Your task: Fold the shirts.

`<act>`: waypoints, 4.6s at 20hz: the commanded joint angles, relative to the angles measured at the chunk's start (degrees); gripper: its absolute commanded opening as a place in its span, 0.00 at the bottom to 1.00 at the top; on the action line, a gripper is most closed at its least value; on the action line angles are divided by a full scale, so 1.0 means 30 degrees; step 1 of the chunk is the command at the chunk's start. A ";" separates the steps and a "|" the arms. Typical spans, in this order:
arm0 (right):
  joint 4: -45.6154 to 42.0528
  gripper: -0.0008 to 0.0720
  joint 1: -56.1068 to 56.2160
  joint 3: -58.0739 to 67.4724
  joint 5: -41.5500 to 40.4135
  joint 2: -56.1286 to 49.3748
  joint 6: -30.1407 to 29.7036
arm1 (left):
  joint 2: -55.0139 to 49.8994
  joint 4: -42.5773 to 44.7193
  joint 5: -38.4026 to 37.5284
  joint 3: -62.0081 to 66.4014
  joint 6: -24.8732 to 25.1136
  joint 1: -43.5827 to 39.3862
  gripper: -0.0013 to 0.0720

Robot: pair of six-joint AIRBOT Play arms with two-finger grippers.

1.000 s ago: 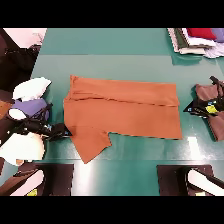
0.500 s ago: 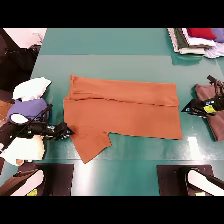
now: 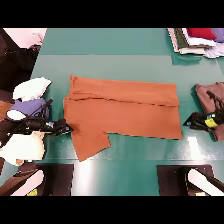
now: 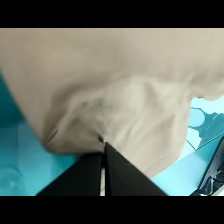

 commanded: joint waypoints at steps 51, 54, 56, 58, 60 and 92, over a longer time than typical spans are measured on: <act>0.5333 0.61 0.2659 1.3988 -0.1632 -1.0775 0.1960 | -0.6965 -0.1158 0.3140 1.0571 0.0510 0.0000 0.60; 0.5843 0.61 0.1654 1.3974 0.0029 -1.0885 0.0889 | -0.6929 -0.1158 0.1100 1.1672 0.0517 0.0000 0.60; 0.5042 0.61 0.0882 1.2604 0.0787 -1.0295 0.0109 | -0.6921 -0.1158 -0.0124 1.1978 0.0517 0.0000 0.59; 0.4743 0.71 0.0007 1.0856 0.0984 -0.9777 -0.0911 | -0.6943 -0.1151 -0.0940 1.1978 0.0583 0.0000 0.16; 0.4801 0.82 -0.0838 0.9551 0.1107 -0.9879 -0.1355 | -0.6943 -0.1231 -0.1035 1.1978 0.0641 0.0000 0.06; 0.9282 0.03 0.5901 1.6203 0.2521 -0.5100 0.2681 | -1.4783 -0.0940 0.5064 1.8200 -0.2798 -1.5358 0.05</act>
